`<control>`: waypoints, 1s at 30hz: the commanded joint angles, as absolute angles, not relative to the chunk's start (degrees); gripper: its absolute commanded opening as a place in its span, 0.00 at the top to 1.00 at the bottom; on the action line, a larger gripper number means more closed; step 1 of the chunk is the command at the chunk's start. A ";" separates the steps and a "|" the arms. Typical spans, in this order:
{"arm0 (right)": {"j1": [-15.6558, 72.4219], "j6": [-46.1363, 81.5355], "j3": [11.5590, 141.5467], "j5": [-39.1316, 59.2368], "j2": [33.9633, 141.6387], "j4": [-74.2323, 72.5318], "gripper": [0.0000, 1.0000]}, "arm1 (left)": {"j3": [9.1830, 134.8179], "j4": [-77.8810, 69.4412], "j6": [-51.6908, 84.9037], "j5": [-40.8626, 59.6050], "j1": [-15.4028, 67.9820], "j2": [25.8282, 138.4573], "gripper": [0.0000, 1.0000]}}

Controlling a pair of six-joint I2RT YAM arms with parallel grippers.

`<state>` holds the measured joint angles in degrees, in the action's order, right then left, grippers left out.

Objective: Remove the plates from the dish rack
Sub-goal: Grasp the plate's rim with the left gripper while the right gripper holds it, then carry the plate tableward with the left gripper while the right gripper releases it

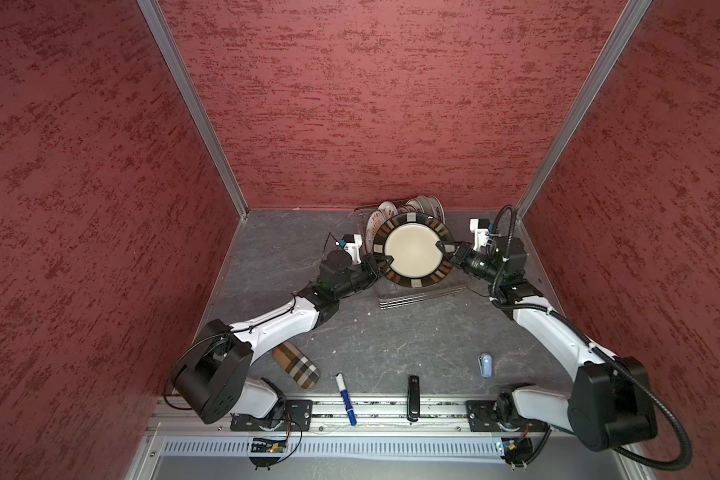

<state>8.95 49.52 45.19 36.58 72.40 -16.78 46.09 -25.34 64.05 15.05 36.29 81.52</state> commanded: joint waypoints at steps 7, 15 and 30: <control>9.23 48.27 45.76 40.79 73.21 -27.37 0.46 | 46.01 -25.60 62.91 13.86 36.04 80.13 1.00; 9.36 46.16 46.86 42.36 73.76 -23.90 0.01 | 45.36 -26.78 63.11 14.85 34.92 79.33 1.00; 9.49 39.28 41.90 25.35 64.64 -20.79 0.01 | 41.48 -25.48 64.34 15.56 30.08 72.21 1.00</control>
